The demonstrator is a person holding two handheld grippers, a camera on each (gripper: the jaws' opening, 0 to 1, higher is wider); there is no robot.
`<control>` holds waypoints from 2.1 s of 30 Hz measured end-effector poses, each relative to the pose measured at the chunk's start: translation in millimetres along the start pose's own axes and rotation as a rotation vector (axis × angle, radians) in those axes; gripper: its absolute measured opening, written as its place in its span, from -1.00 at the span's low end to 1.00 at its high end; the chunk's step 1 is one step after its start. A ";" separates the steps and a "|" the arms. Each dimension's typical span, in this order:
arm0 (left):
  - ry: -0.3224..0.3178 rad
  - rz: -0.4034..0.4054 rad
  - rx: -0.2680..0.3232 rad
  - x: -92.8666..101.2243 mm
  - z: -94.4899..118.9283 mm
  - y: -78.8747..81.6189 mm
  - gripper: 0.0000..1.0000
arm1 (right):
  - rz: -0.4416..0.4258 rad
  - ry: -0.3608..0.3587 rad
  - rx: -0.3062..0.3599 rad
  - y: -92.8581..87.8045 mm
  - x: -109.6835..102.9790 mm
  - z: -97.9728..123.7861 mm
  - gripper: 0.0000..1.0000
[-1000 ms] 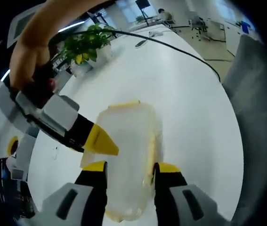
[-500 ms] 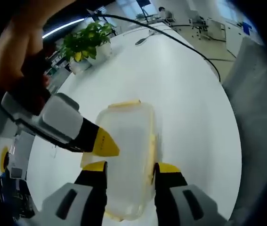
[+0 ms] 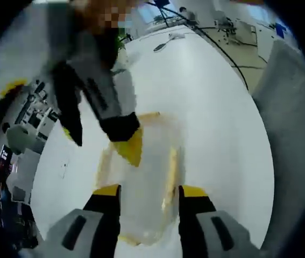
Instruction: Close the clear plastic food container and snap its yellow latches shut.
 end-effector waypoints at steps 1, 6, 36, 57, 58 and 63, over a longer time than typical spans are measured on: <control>0.020 0.040 0.043 -2.4 4.0 1.3 -0.02 | -0.039 -0.017 0.040 -4.9 -0.9 5.1 0.27; 0.194 0.170 0.222 -26.2 34.3 -2.9 0.56 | -0.261 -0.127 0.256 -37.1 -6.8 34.3 0.25; 0.208 0.531 0.119 -17.3 -2.2 -75.8 0.42 | -0.447 -0.225 0.158 -79.3 -60.3 -12.7 0.24; 0.219 0.532 0.094 -48.8 -3.9 -85.1 -0.29 | -0.425 -0.200 0.168 -62.7 -35.3 -27.2 -0.44; 0.220 0.530 0.093 -52.1 -4.8 -85.7 -0.30 | -0.428 -0.200 0.168 -61.8 -31.6 -28.2 -0.44; 0.233 0.525 0.074 -76.6 -12.3 -90.1 -0.38 | -0.466 -0.207 0.186 -56.0 -10.5 -39.3 -0.47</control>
Point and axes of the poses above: the point that each gripper's makers call its tool centre point, and the gripper's own axes: z roughly backward along the fingers, x roughly to its right, y roughly out of its top, the point moved 5 cm from there along z, roughly backward along the fingers
